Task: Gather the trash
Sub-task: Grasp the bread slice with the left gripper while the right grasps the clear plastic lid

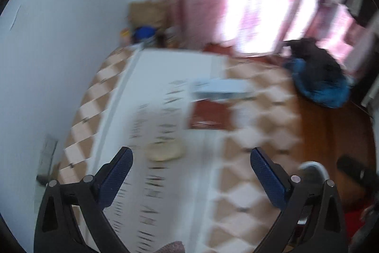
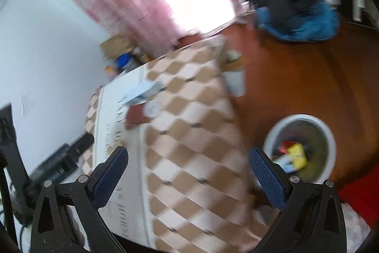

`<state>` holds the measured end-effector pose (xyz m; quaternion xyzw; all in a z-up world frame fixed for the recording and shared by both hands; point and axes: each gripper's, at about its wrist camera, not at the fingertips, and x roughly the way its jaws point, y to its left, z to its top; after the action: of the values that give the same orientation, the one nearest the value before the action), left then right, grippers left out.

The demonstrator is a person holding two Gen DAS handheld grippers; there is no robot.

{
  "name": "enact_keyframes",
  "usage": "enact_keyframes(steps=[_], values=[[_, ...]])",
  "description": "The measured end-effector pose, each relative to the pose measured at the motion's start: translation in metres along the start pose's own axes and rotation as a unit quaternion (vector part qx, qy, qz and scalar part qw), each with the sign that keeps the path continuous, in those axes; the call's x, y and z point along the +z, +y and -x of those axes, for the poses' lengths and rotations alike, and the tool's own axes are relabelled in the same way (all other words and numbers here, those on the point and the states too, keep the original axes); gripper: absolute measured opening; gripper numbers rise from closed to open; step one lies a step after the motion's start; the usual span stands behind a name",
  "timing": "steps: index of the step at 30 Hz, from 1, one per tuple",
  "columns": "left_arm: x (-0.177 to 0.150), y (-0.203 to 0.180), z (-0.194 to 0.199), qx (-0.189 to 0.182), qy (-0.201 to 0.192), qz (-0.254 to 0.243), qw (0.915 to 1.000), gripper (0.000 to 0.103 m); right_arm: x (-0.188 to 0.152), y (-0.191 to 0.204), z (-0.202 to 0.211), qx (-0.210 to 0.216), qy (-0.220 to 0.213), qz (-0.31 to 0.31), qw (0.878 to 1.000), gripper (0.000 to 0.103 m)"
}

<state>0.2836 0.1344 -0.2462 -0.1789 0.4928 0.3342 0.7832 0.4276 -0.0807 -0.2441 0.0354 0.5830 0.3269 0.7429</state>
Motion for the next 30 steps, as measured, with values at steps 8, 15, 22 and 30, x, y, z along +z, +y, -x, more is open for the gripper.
enact_keyframes(steps=[8, 15, 22, 30], values=[[-0.018, 0.078, -0.086, 0.006, 0.077, 0.058, 0.9953, 0.072, 0.035, 0.060, -0.145, -0.009, 0.061, 0.033, 0.998, 0.078], [-0.022, 0.076, -0.115, -0.040, 0.099, 0.063, 0.9922, 0.047, 0.049, 0.079, -0.197, -0.024, 0.071, 0.048, 0.996, 0.063], [-0.015, 0.060, -0.120, -0.058, 0.098, 0.050, 0.9922, 0.012, 0.049, 0.075, -0.211, -0.028, 0.075, 0.051, 0.995, 0.045], [-0.012, 0.061, -0.104, -0.051, 0.075, 0.032, 0.9954, 0.005, 0.039, 0.064, -0.182, -0.029, 0.057, 0.056, 0.996, 0.045]])
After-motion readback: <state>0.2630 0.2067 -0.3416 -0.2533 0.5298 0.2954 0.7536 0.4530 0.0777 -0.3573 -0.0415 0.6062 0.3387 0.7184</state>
